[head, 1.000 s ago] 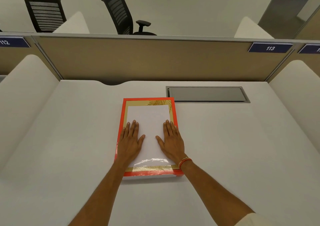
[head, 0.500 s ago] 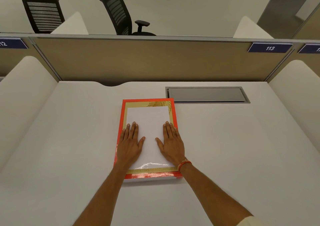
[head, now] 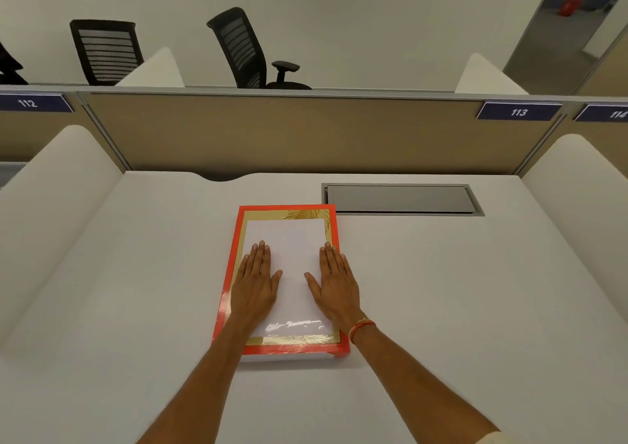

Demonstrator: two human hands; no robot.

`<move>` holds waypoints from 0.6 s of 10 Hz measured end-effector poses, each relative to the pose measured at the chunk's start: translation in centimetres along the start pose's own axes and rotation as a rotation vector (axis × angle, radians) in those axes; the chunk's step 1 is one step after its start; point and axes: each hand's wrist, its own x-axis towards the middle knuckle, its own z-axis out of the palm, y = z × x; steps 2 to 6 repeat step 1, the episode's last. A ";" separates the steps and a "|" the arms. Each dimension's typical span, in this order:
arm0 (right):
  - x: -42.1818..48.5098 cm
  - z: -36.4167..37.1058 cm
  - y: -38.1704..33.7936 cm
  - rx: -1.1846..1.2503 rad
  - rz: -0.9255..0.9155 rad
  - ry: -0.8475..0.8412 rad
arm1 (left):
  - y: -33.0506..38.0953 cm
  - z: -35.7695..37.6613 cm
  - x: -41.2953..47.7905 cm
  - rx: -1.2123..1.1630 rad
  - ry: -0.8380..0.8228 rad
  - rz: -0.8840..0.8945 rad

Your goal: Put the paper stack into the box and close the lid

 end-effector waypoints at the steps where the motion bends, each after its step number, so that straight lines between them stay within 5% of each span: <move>1: -0.1 -0.9 1.4 -0.028 -0.002 0.003 | 1.4 0.4 0.2 -0.027 0.008 -0.022; 6: -0.1 -0.9 1.4 -0.028 -0.002 0.003 | 1.4 0.4 0.2 -0.027 0.008 -0.022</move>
